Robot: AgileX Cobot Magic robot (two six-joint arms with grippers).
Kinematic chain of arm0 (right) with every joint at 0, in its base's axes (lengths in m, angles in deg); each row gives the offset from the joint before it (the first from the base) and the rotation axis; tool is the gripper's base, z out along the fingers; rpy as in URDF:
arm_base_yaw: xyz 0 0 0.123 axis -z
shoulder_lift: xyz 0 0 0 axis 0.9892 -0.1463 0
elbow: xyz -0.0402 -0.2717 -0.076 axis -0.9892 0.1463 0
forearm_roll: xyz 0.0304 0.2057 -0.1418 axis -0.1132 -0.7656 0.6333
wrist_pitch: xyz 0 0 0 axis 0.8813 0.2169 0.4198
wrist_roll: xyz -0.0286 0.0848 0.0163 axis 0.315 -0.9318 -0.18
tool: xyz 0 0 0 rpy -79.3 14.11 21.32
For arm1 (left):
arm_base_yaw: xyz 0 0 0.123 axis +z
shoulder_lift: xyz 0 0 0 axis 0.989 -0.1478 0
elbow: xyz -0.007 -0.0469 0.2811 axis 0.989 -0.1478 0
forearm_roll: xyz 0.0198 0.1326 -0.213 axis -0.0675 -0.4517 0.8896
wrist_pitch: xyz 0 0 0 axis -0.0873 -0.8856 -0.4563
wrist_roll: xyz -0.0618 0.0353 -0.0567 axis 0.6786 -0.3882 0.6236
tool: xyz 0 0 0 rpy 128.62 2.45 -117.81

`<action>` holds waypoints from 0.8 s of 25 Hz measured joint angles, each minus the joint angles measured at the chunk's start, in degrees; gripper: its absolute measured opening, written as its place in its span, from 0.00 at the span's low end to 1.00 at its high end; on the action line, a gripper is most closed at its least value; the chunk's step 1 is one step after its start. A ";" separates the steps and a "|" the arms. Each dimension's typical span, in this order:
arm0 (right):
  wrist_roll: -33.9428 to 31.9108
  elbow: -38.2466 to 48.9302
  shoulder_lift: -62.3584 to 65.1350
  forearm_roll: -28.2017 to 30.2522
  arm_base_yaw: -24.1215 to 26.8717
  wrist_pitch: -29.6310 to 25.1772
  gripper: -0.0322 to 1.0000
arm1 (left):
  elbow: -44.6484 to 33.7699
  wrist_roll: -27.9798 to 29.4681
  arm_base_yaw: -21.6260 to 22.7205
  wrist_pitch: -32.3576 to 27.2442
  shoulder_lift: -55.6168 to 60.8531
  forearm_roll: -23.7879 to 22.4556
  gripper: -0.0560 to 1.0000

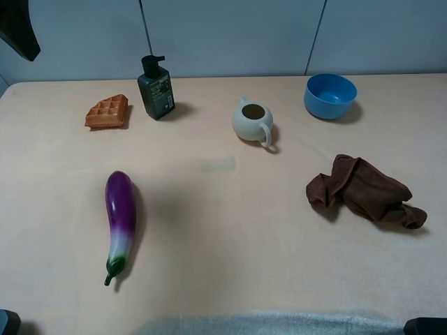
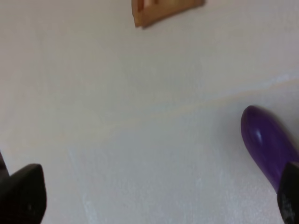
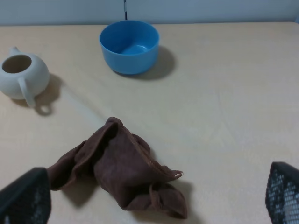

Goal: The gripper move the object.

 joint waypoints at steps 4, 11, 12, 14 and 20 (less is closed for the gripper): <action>0.00 0.00 0.00 0.00 0.00 0.00 0.70 | -1.66 -0.41 0.00 -0.06 4.53 1.60 0.99; 0.00 0.00 0.00 0.00 0.00 0.00 0.70 | -8.26 -0.41 0.00 -0.11 15.37 2.66 0.99; 0.00 0.00 0.00 0.00 0.00 0.00 0.70 | -9.20 -0.57 0.00 -0.13 16.95 2.79 0.99; 0.00 0.00 0.00 0.00 0.00 0.00 0.70 | -11.18 -1.28 0.00 -0.17 20.86 3.06 0.99; 0.00 0.00 0.00 0.00 0.00 0.00 0.70 | -15.18 -2.23 0.00 -0.24 29.89 4.21 0.99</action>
